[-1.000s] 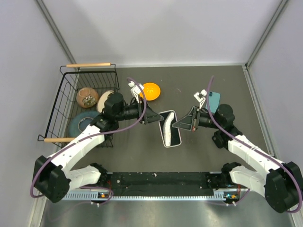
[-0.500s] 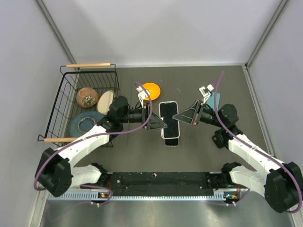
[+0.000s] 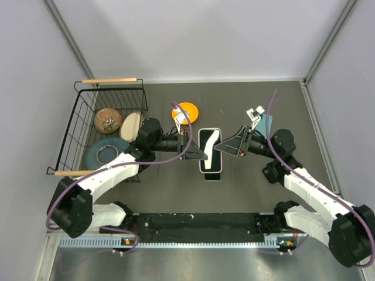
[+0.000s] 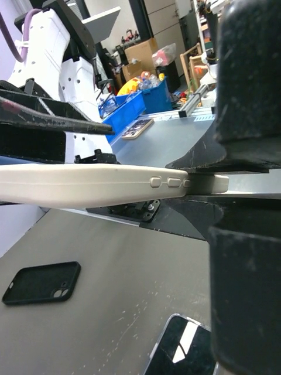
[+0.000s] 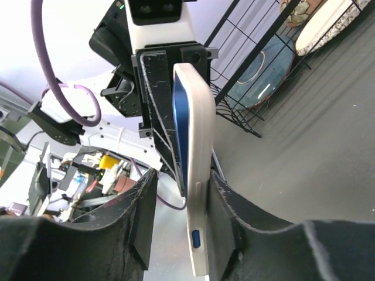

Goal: Put the phone into the phone case

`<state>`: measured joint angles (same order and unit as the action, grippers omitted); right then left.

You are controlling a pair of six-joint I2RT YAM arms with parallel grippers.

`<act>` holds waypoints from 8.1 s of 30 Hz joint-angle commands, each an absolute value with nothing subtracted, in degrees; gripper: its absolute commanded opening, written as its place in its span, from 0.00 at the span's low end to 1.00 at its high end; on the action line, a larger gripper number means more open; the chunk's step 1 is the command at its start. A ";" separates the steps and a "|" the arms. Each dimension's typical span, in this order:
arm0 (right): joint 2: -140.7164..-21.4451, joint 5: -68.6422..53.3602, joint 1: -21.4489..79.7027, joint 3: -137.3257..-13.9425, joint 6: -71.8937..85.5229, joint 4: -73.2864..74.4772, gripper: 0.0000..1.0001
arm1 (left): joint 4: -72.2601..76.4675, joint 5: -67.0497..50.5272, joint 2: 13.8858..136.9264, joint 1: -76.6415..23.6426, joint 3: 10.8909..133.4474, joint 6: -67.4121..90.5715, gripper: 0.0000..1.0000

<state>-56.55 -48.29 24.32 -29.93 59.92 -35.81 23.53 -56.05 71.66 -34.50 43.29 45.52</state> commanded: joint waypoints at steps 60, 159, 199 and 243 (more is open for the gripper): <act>-47.39 -28.58 24.26 -39.72 37.45 3.04 0.86 | -12.64 -33.08 75.83 -35.25 52.91 27.43 0.00; -68.47 9.51 8.35 -44.30 -38.83 34.54 0.71 | -36.21 -3.78 61.96 -34.19 59.94 12.13 0.93; -82.27 -0.62 14.77 -46.05 -35.60 26.80 0.41 | -35.95 1.23 60.12 -34.19 59.41 13.01 0.95; -86.22 -13.26 14.76 -54.13 -44.05 34.63 0.00 | -35.95 2.90 58.27 -34.19 59.50 13.01 0.95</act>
